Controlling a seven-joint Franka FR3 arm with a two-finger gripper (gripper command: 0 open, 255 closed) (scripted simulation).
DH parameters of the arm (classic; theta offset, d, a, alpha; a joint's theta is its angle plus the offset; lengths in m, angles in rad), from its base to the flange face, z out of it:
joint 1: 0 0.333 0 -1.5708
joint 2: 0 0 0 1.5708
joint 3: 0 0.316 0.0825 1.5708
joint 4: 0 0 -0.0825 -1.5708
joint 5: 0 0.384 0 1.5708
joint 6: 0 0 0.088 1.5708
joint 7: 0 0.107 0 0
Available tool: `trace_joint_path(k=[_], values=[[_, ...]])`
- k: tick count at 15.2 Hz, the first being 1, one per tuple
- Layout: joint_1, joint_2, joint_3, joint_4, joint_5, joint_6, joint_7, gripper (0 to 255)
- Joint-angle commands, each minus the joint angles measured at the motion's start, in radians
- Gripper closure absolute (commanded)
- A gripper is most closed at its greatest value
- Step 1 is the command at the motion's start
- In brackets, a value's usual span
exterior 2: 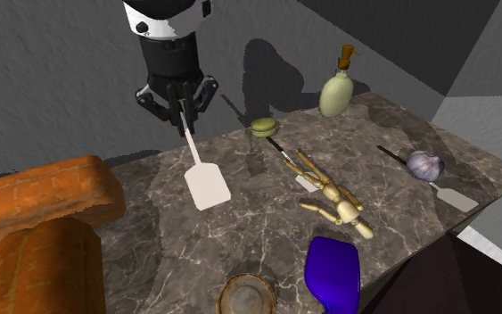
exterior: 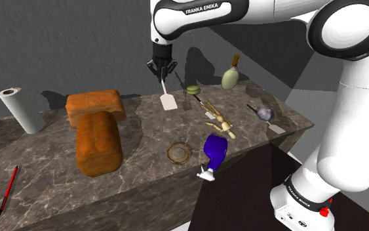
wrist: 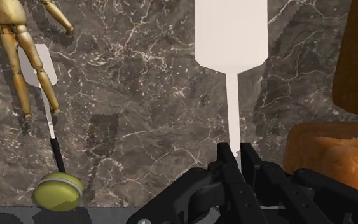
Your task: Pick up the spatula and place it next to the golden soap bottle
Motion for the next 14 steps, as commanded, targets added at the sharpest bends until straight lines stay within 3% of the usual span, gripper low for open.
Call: trace_joint_path(k=[1, 14], values=[[0.000, -0.007, 0.001, 0.018, 0.003, -0.025, -0.003, 255], [0.010, -0.004, 0.005, 0.193, 0.006, -0.197, -0.013, 255]])
